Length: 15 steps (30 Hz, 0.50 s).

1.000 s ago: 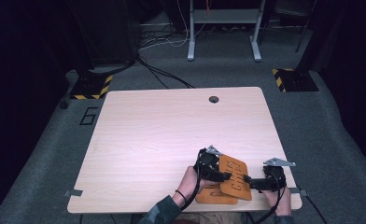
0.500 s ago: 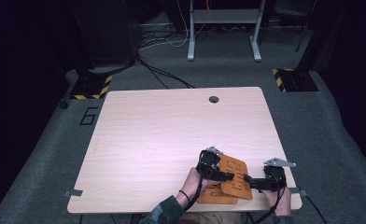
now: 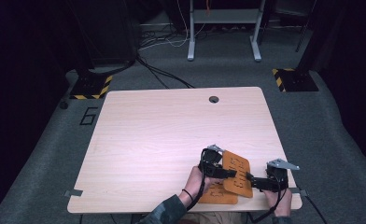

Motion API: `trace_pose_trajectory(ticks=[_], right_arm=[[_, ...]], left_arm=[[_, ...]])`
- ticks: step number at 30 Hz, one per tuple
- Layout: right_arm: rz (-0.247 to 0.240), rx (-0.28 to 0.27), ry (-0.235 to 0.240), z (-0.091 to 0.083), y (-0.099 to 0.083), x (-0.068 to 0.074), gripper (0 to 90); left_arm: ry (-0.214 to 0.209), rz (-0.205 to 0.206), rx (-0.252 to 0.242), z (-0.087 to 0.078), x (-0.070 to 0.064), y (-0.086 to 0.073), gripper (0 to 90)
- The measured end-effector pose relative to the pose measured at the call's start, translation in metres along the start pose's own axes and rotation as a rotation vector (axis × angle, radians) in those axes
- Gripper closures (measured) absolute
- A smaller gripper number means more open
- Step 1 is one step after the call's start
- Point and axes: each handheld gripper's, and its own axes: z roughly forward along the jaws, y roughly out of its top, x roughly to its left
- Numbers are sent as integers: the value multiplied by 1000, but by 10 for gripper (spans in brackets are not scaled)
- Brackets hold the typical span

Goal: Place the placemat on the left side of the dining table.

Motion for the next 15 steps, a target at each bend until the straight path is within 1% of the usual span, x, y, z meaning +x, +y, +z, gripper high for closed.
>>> trace_pose_trajectory(ticks=[1,2,4,6,9,11,15], right_arm=[[2,-5,2,-1,0,-1,4],[8,-16,-1,-1,-1,-1,3],[11,-27,-2,-3,-1,-1,2],[19,-54,2,-4,-2,-3,0],[48,-87,17,-8,-4,-6,0],[58,-105,10,-9,-4,-6,0],[70,-143,-2,-12,-6,-8,0]], left_arm=[[-7,-8,-6,0,0,1,683],[-7,-8,-6,0,0,1,697],[-24,-11,-17,-1,0,3,712],[-37,-19,-32,-2,1,4,739],[-58,-32,-46,-3,3,6,776],[-73,-41,-49,-4,3,7,791],[-91,-52,-76,-5,4,10,825]])
